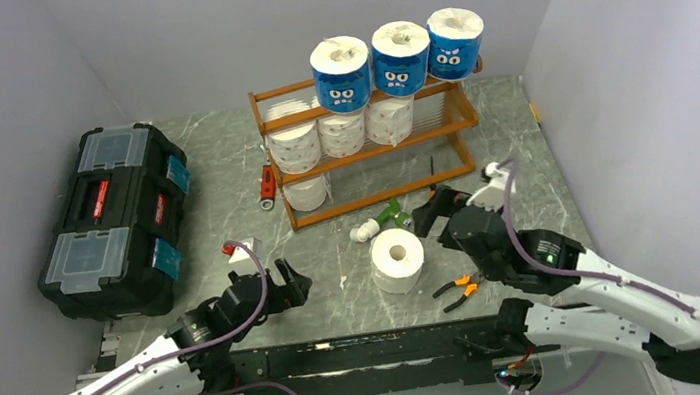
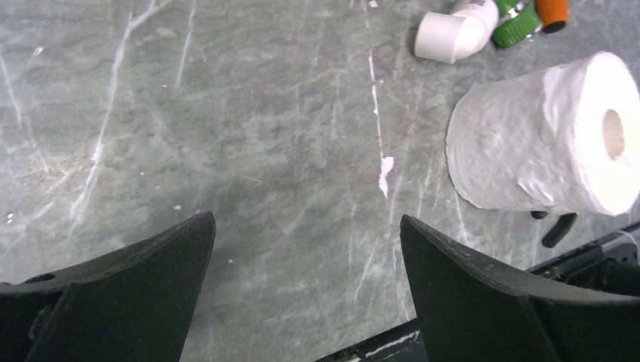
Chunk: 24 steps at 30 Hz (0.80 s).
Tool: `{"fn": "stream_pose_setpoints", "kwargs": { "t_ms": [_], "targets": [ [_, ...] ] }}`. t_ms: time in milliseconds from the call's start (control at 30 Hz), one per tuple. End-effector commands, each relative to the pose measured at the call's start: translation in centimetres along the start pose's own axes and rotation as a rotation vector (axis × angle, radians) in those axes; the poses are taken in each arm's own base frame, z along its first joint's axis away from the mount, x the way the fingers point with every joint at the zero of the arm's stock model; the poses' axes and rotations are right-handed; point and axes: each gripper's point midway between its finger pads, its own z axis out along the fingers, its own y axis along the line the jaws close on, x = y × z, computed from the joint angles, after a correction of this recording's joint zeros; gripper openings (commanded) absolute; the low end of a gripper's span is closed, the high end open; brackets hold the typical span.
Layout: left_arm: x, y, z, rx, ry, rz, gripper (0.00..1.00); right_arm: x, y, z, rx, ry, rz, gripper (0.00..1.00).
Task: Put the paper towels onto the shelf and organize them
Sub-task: Pick up the paper towel from the center of the board.
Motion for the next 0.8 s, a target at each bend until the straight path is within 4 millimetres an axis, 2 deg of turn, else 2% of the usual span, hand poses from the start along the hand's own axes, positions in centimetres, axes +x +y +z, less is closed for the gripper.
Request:
{"fn": "stream_pose_setpoints", "kwargs": {
  "t_ms": [0, 167, 300, 367, 467, 767],
  "targets": [
    [-1.2, 0.3, 0.0, -0.061, -0.038, -0.047, 0.99, -0.2, -4.5, 0.6, 0.139, -0.017, 0.226, 0.99],
    [-1.2, 0.8, 0.2, -0.121, -0.035, -0.075, 0.99, 1.1, -6.3, 2.7, 0.172, 0.119, 0.254, 0.95],
    [-0.9, 0.7, 0.4, -0.132, -0.014, -0.080, 0.99, 4.3, -6.4, 4.8, 0.207, 0.289, 0.214, 0.97],
    [-0.9, 0.6, 0.4, -0.135, -0.007, -0.078, 0.99, 5.1, -6.4, 5.4, 0.201, 0.310, 0.220, 0.97],
    [-0.7, 0.9, 0.3, -0.146, -0.003, -0.075, 0.99, 5.2, -6.1, 5.7, 0.173, 0.300, 0.232, 0.96],
    [-0.6, 1.1, 0.4, -0.127, -0.016, -0.086, 0.99, 6.3, -6.0, 5.9, 0.124, 0.322, 0.214, 0.81]
  ]
}}
